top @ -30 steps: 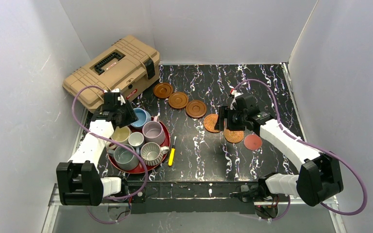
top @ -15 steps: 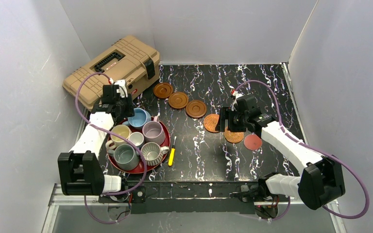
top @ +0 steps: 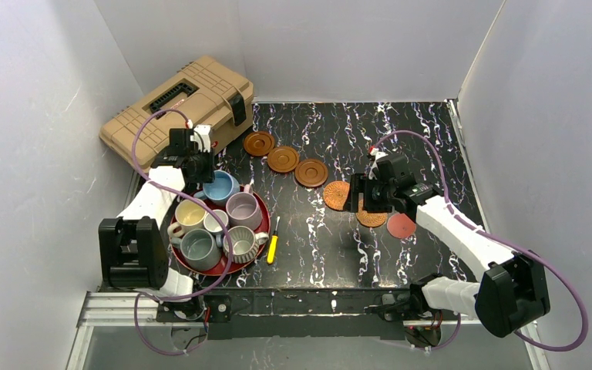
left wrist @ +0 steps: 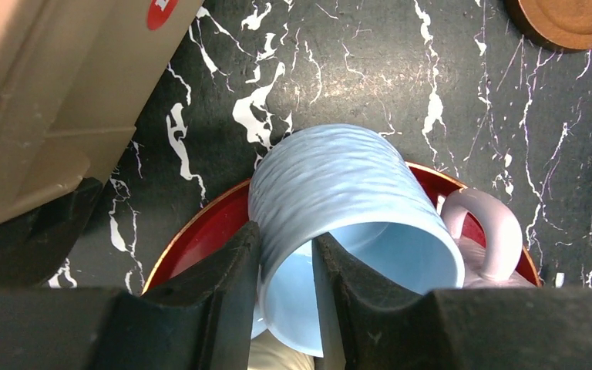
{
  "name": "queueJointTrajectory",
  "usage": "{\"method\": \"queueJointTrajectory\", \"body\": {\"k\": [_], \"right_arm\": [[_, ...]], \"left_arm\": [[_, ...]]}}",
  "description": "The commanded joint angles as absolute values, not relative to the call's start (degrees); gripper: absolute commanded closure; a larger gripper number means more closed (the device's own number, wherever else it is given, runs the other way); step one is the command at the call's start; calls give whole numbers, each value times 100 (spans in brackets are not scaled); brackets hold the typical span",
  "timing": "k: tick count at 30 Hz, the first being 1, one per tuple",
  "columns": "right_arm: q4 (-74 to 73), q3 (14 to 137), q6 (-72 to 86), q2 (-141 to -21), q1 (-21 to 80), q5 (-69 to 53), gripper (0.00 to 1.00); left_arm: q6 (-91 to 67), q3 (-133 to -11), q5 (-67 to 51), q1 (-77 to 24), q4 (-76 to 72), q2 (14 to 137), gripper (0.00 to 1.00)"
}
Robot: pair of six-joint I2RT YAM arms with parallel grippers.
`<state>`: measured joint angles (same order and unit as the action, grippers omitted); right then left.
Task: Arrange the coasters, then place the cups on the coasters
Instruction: Pick up the cup from the tray.
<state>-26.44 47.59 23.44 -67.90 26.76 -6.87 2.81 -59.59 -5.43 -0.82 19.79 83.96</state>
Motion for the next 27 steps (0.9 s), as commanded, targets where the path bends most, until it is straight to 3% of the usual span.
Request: {"method": "queueJointTrajectory", "body": {"k": [1, 10, 17, 27], "right_arm": [[-2628, 4686, 2355, -6620, 2707, -591, 18], [-2566, 4614, 2436, -6612, 2707, -606, 18], [-2571, 4579, 2476, -6532, 2707, -580, 18], [-2682, 4610, 2511, -6452, 2707, -520, 18]], "left_arm": [[487, -6146, -597, -44, 2040, 8492, 72], [563, -5999, -315, -44, 2035, 8581, 83], [591, -5961, -369, -44, 2081, 8563, 100], [-136, -5870, 4, -44, 2144, 7892, 100]]}}
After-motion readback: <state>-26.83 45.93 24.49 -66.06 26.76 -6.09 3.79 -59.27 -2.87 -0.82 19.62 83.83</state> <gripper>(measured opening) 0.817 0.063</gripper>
